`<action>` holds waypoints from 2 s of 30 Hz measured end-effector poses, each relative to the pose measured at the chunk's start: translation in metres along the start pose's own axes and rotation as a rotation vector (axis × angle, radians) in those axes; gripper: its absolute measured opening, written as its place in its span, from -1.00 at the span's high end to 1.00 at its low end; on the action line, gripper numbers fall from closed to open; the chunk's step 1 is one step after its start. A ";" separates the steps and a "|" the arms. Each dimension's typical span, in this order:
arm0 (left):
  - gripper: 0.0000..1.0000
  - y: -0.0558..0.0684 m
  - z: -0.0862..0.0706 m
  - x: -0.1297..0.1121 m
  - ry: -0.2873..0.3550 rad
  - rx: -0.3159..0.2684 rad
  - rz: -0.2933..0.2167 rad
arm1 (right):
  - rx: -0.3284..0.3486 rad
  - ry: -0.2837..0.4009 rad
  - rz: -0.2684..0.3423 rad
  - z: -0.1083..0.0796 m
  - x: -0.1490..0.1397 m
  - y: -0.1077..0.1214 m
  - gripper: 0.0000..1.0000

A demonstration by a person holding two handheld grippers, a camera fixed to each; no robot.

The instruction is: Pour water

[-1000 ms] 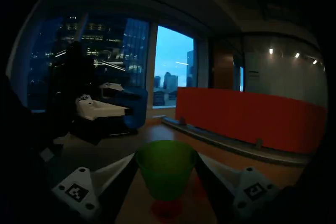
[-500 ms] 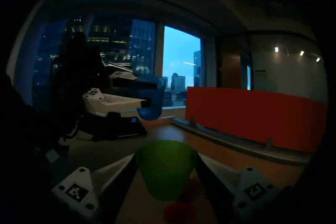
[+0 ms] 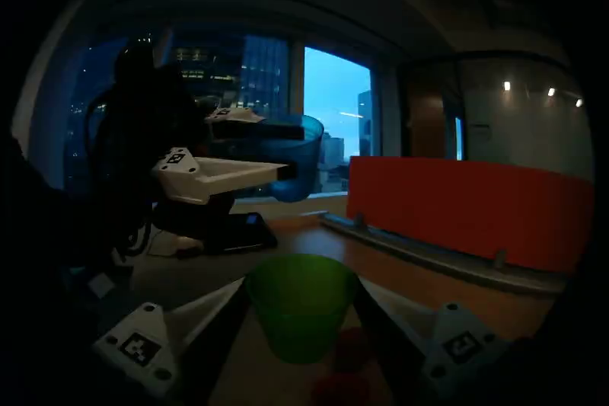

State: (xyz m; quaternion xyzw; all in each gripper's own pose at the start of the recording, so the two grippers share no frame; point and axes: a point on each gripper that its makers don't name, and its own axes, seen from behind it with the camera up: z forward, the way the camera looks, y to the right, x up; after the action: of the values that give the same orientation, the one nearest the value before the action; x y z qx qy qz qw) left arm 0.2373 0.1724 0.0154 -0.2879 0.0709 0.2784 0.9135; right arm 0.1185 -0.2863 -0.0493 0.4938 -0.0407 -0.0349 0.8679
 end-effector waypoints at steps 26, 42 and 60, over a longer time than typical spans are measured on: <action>-0.71 0.004 0.004 0.032 0.020 0.020 0.255 | 0.030 0.008 0.028 0.013 -0.001 -0.010 -0.85; -0.71 0.005 0.014 0.044 0.036 0.031 0.364 | 0.026 0.010 0.028 0.011 0.001 -0.006 -0.85; -0.71 0.007 0.016 0.053 0.043 0.046 0.455 | 0.026 0.007 0.026 0.009 0.000 -0.005 -0.85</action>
State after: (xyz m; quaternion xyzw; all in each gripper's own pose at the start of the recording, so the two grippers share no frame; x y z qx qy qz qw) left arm 0.2769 0.2108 0.0102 -0.2494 0.1598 0.4693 0.8319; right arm 0.1173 -0.2963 -0.0489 0.5047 -0.0446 -0.0213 0.8619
